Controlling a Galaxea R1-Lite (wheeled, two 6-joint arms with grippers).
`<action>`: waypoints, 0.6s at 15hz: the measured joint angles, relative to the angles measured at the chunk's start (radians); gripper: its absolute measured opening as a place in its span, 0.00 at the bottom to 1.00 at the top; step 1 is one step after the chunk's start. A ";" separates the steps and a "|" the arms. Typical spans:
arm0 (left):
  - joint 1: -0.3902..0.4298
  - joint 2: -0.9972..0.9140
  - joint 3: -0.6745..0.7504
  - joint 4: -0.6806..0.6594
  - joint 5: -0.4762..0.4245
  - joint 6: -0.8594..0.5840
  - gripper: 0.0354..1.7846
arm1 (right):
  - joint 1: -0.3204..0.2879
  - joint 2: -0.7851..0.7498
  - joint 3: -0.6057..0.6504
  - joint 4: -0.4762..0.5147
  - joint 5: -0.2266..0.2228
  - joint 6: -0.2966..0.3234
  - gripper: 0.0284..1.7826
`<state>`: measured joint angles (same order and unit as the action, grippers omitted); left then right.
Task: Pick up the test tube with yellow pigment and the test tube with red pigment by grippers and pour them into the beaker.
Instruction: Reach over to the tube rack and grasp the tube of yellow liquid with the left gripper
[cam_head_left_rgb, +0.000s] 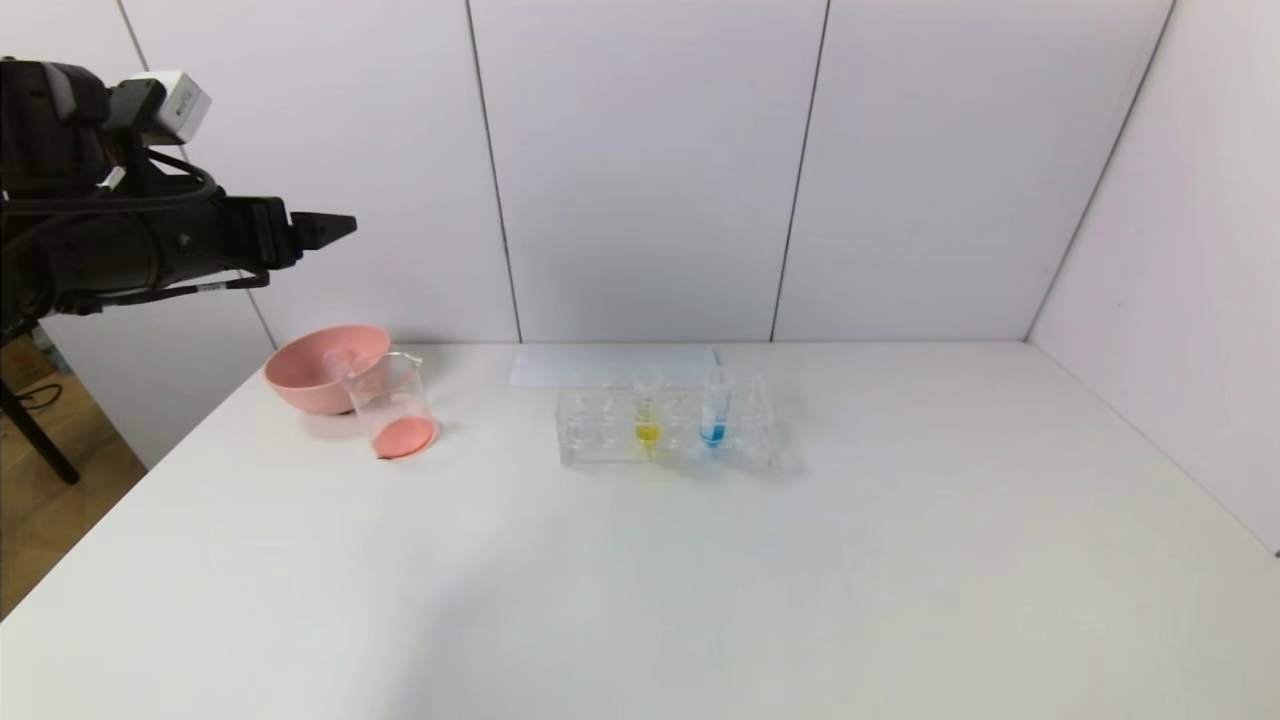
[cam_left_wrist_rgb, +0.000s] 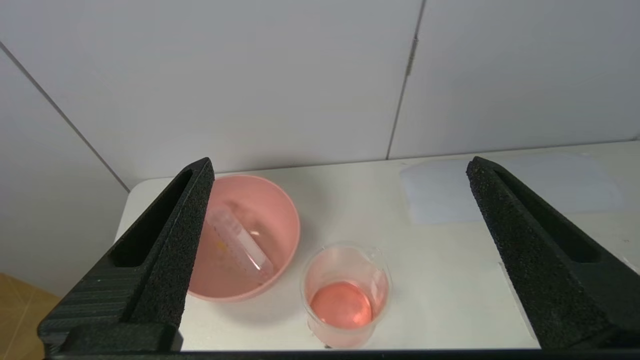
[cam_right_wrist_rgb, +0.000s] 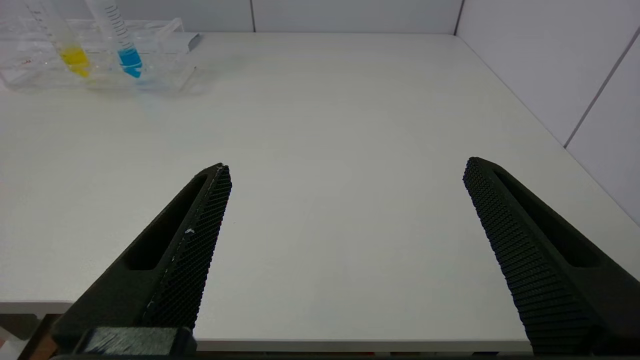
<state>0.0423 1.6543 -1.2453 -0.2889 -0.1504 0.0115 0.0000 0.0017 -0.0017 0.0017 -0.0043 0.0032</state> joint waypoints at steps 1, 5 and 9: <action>-0.019 -0.046 0.053 -0.003 0.000 -0.001 0.99 | 0.000 0.000 0.000 0.000 0.000 0.000 0.95; -0.118 -0.223 0.242 -0.053 -0.006 -0.001 0.99 | 0.000 0.000 0.000 0.000 0.000 0.000 0.95; -0.241 -0.333 0.382 -0.066 -0.041 -0.004 0.99 | 0.000 0.000 0.000 0.000 0.000 0.000 0.95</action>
<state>-0.1989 1.3215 -0.8630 -0.3553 -0.1915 0.0070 0.0000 0.0017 -0.0013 0.0017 -0.0043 0.0032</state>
